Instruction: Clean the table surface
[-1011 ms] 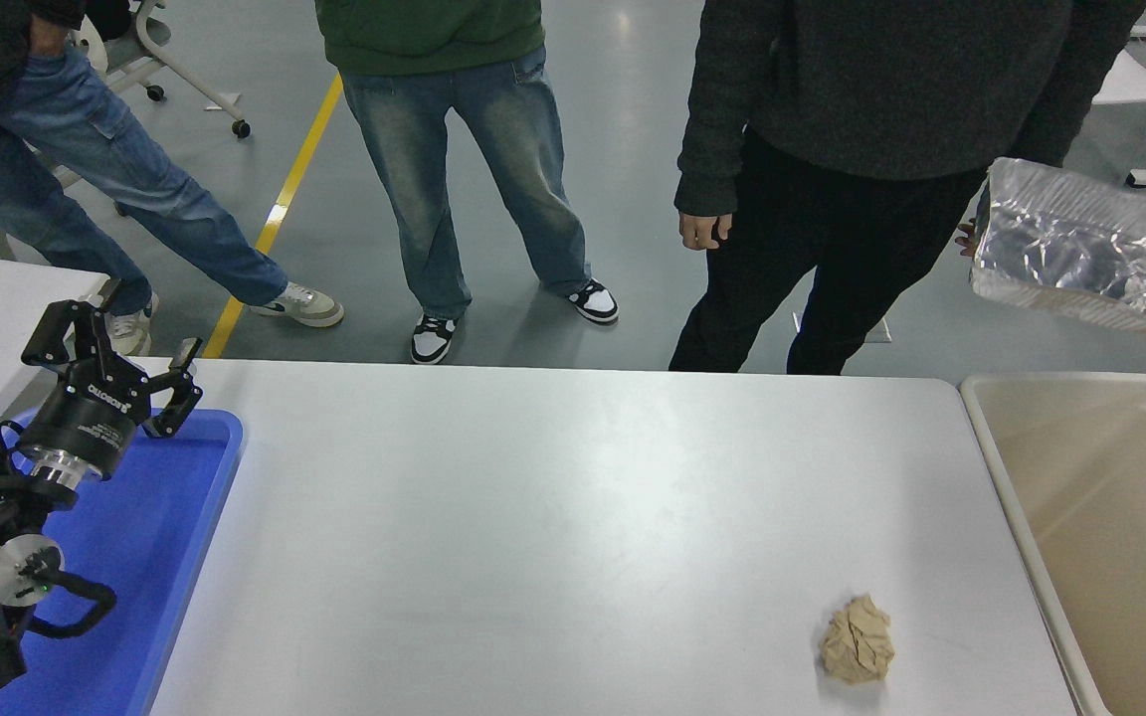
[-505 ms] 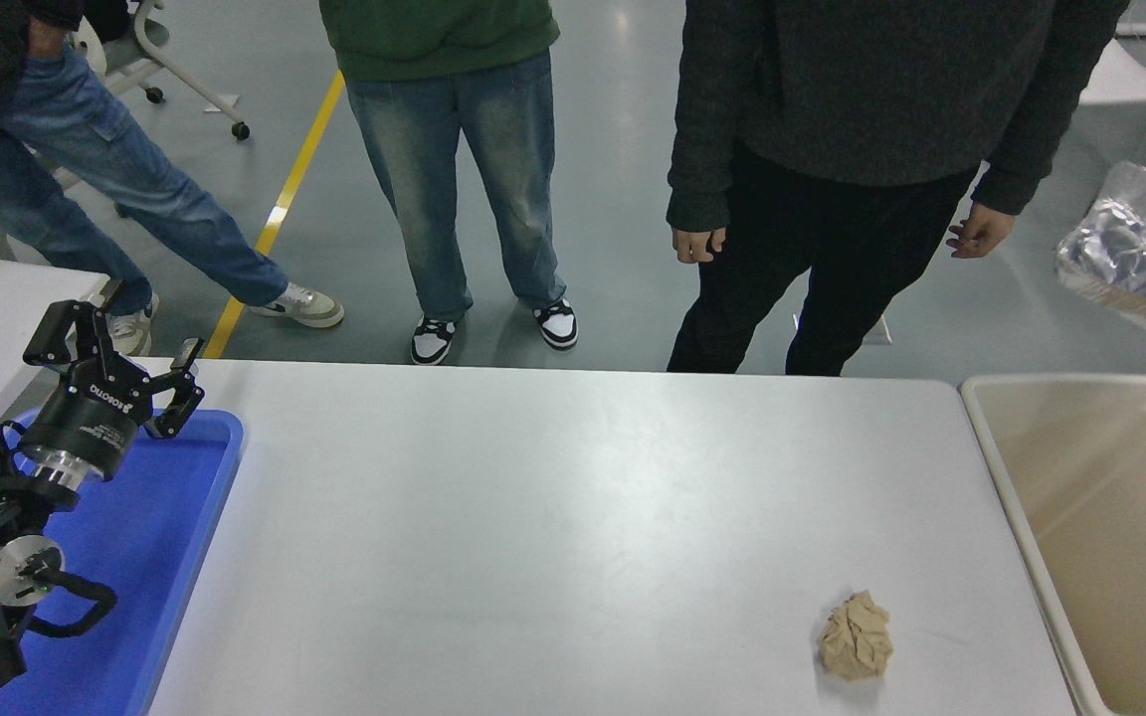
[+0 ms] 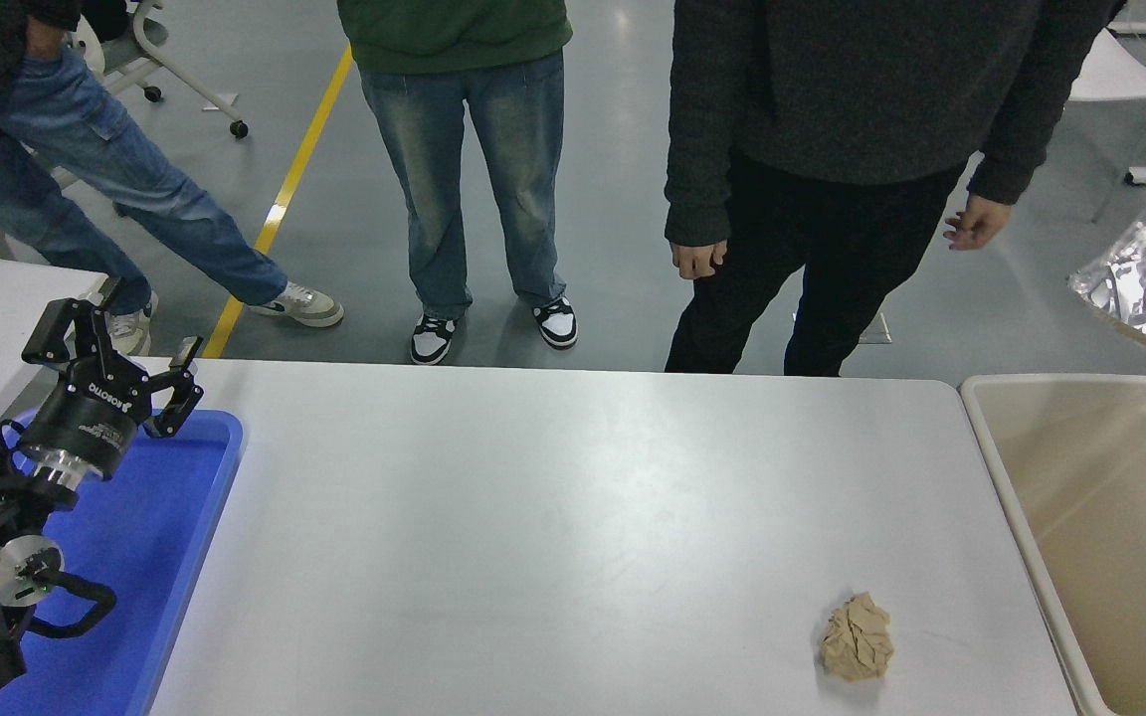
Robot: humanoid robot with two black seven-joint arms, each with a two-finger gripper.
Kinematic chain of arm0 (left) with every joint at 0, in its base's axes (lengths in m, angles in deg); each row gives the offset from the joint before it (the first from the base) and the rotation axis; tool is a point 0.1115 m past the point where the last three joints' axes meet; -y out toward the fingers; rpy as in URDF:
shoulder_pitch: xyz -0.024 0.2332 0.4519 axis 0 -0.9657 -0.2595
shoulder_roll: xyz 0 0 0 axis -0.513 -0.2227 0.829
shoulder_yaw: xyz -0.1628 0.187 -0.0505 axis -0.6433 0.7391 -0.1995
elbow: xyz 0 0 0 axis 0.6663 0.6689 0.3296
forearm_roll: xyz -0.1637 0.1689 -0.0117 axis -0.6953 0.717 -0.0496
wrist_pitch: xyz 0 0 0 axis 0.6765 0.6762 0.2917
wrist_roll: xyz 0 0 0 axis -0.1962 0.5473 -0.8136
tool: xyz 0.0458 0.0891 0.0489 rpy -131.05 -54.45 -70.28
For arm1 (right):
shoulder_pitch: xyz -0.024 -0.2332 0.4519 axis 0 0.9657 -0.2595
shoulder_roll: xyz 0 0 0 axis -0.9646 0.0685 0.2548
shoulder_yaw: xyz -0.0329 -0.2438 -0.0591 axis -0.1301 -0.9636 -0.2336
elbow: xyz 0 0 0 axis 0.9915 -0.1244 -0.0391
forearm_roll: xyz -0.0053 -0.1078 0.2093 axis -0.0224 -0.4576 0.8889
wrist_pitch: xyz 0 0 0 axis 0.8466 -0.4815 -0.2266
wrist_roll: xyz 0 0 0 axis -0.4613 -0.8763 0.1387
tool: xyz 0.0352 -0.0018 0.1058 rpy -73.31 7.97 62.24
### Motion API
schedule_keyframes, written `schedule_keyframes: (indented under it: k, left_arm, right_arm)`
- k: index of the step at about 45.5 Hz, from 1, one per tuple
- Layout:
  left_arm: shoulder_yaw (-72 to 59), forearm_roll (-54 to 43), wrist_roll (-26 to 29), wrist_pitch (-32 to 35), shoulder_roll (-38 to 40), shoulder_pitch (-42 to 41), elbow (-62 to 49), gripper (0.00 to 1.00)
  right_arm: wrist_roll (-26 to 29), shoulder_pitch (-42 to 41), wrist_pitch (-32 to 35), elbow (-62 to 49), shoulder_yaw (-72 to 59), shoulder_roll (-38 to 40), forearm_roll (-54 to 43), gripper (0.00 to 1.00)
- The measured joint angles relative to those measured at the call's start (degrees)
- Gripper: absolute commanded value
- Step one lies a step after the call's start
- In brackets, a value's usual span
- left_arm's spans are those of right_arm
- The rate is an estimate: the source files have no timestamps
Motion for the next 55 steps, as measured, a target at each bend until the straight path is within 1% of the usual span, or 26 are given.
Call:
schedule_keyframes:
  k: [10, 27, 55]
  left_arm:
    - [0.0, 0.0, 0.0, 0.1, 0.0, 0.0, 0.0, 1.00]
    - [0.0, 0.0, 0.0, 0.1, 0.0, 0.0, 0.0, 1.00]
    - [0.0, 0.0, 0.0, 0.1, 0.0, 0.0, 0.0, 1.00]
  right_arm:
    - [2.8, 2.3, -1.2, -2.5, 0.1, -2.8, 1.2, 0.00]
    - [7.6, 5.8, -1.1, -3.7, -0.2, -6.1, 2.1, 0.00]
    - [13.8, 9.3, 4.2, -4.0, -0.6, -10.6, 2.3, 0.00]
